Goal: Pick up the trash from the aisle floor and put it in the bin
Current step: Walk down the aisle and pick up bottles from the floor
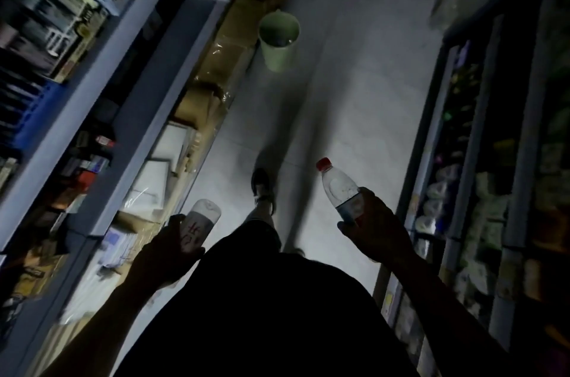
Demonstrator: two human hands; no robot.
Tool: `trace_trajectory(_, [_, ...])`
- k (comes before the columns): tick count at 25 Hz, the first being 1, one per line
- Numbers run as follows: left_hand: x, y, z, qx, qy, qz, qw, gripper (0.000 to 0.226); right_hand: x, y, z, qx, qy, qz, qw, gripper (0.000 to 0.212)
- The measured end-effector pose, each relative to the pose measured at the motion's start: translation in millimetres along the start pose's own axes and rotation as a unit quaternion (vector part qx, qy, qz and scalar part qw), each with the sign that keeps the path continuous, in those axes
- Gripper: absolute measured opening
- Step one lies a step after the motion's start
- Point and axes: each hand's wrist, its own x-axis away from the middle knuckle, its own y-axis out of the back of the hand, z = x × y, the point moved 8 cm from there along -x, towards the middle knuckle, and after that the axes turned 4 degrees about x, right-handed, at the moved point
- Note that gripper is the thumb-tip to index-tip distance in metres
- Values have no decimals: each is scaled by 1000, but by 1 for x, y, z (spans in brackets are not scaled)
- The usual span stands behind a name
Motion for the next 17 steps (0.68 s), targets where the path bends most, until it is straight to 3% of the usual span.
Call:
trace_trajectory(5, [-110,67,-64,-6,-23,3,1000,86,-99,56,51,15,-18,-12,1000,76])
trace_trajectory(9, [-191,120,-150,-23,-97,2,995,83,-156,75,49,-25,-24,10,999,84])
trace_trajectory(17, [-343,181,-333,-108,-202,12,973,85,-254,150,39,-66,-115,-20,991,72])
